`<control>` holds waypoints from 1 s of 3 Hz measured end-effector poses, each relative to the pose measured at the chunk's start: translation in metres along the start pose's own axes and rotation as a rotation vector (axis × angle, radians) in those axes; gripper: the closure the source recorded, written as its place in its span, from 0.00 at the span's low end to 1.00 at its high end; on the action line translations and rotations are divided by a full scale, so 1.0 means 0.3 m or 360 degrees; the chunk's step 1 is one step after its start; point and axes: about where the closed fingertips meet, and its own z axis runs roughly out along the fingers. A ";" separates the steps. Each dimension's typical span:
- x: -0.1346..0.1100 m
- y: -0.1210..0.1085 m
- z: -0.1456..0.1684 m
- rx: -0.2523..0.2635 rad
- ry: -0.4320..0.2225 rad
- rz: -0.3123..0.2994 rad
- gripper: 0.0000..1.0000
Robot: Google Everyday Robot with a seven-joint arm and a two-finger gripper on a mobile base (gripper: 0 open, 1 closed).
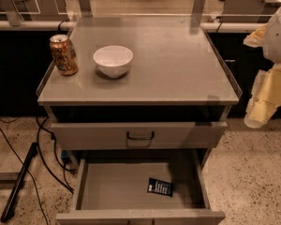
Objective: Pick rxbar blueberry from middle drawer and place on counter
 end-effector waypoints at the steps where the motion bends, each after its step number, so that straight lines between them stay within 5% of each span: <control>1: 0.000 0.000 0.000 0.0000 0.0000 0.0000 0.00; 3: 0.009 0.026 0.045 0.0018 -0.0018 0.0041 0.47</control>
Offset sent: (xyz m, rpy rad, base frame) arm 0.0000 0.0000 0.0000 0.0000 0.0000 0.0000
